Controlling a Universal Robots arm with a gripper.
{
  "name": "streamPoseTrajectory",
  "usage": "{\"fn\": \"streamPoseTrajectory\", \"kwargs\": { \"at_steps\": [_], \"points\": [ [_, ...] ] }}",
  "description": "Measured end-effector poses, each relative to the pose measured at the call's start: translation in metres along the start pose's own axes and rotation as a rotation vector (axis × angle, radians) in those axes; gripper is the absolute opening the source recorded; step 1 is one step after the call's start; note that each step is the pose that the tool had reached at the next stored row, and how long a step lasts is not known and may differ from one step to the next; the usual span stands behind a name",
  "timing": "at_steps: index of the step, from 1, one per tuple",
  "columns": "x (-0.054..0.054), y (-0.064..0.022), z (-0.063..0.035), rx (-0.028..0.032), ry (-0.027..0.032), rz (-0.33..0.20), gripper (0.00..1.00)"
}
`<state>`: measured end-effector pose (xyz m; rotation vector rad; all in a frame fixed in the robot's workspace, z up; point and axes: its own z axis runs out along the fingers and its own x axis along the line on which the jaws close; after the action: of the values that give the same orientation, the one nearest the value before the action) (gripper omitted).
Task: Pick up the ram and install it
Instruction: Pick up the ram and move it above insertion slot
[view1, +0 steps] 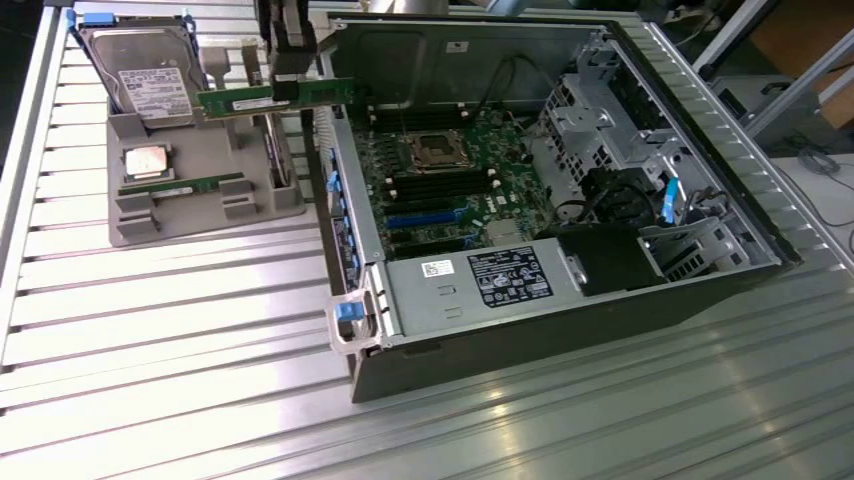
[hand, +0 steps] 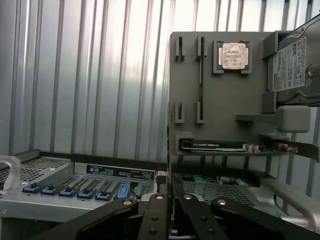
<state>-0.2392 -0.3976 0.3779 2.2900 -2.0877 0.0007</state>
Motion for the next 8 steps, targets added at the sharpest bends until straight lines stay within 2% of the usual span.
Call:
{"fn": "streamPoseTrajectory", "kwargs": {
  "at_steps": [2,4,8],
  "points": [
    [0.0,-0.0038,-0.0001,-0.0002,0.0019,0.0,0.13],
    [0.001,-0.0119,-0.0004,-0.0006,0.0056,0.0,0.13],
    [0.002,-0.0219,-0.0006,-0.001,0.0099,0.0,0.13]
  ]
}}
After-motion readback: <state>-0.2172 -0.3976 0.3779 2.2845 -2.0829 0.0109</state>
